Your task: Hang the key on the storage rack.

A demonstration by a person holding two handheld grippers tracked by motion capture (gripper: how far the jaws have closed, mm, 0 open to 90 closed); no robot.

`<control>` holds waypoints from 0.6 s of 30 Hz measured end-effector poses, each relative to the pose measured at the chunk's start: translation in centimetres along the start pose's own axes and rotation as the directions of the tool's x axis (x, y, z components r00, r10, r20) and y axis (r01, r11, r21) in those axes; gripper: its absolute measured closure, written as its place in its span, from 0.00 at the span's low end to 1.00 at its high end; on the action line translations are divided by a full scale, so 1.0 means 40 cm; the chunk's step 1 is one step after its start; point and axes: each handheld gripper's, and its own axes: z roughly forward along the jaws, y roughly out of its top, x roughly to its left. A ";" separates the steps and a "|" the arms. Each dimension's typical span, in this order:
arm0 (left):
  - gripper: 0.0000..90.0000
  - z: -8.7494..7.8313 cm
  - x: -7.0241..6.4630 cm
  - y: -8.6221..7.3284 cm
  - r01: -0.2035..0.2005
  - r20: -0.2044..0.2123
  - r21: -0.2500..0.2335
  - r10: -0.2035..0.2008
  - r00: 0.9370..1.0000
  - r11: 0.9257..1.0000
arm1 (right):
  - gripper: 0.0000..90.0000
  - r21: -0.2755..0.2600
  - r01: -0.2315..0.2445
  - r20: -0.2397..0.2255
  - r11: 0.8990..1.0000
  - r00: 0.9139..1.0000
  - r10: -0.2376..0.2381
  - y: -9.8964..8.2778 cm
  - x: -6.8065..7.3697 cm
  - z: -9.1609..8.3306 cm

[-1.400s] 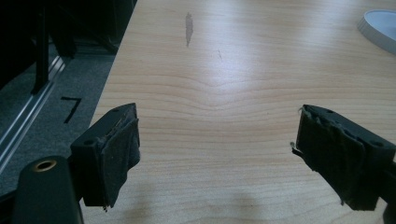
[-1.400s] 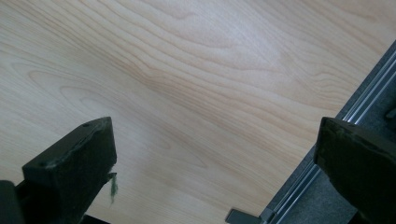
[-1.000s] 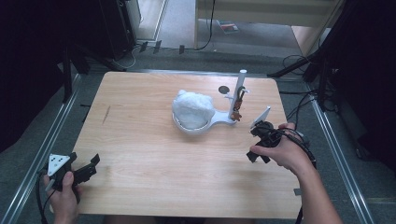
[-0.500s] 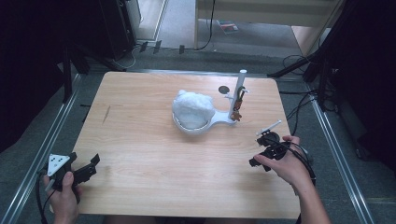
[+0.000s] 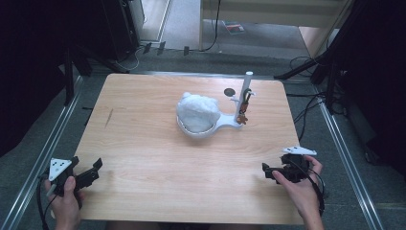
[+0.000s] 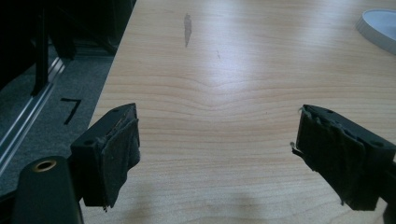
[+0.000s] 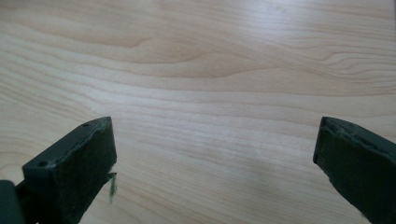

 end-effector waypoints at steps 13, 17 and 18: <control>0.15 0.000 0.000 0.000 0.003 0.000 0.001 -0.003 1.000 1.000 | 0.00 -0.319 -0.109 0.033 0.942 0.991 0.126 -0.133 -0.058 -0.025; 0.15 0.001 0.002 0.001 0.007 0.001 0.004 -0.007 1.000 1.000 | 0.00 -0.342 -0.133 0.016 0.930 0.989 0.147 -0.153 -0.064 -0.018; 0.15 0.001 0.002 0.001 0.007 0.000 0.004 -0.007 1.000 1.000 | 0.00 -0.341 -0.130 0.013 0.931 0.990 0.143 -0.156 -0.062 -0.017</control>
